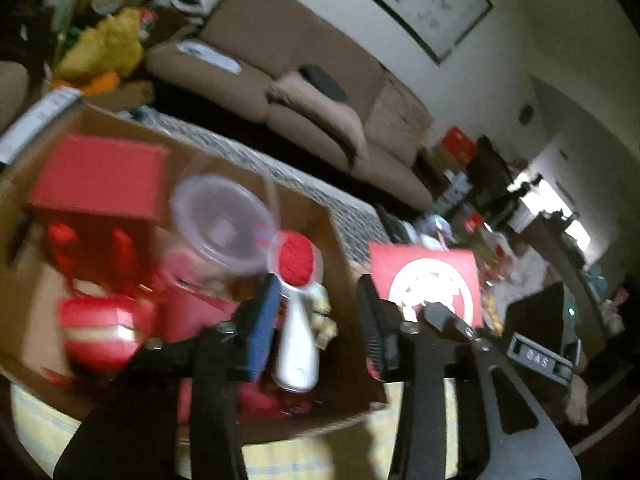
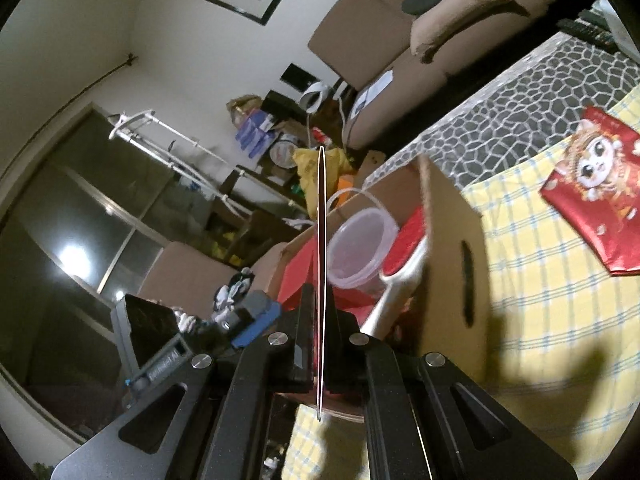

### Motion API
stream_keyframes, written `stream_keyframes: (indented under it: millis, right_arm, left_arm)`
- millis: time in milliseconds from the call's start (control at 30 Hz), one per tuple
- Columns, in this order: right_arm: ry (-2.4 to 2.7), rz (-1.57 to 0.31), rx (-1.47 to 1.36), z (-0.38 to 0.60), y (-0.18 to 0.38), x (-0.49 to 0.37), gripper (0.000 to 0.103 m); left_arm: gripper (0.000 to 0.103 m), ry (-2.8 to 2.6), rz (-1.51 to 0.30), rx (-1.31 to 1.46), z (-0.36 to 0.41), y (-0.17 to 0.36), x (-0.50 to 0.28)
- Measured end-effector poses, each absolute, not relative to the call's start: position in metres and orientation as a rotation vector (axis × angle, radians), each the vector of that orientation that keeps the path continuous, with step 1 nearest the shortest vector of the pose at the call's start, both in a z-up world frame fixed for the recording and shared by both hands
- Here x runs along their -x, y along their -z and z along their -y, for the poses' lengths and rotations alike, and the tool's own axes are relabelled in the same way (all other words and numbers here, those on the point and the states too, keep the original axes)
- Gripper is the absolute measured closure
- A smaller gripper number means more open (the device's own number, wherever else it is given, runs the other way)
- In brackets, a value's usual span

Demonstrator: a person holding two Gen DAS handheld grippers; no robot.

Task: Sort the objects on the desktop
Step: 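Lower the envelope into the box with the right gripper while the left drops the candy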

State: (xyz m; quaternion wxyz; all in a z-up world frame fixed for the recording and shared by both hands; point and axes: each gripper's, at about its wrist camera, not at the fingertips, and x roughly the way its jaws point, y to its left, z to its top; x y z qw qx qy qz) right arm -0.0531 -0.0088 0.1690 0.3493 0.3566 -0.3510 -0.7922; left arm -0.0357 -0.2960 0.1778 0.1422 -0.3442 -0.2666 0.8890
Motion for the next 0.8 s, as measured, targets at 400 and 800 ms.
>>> stream_keyframes:
  millis: [400, 800]
  right_arm:
    - [2.006, 0.789, -1.016, 0.097, -0.146, 0.057, 0.099]
    - [2.029, 0.595, -1.076, 0.159, -0.130, 0.054, 0.097]
  left_arm:
    - [0.060, -2.639, 0.798, 1.078, 0.337, -0.161, 0.035]
    - [0.060, -2.653, 0.865, 1.108, 0.375, -0.148, 0.033]
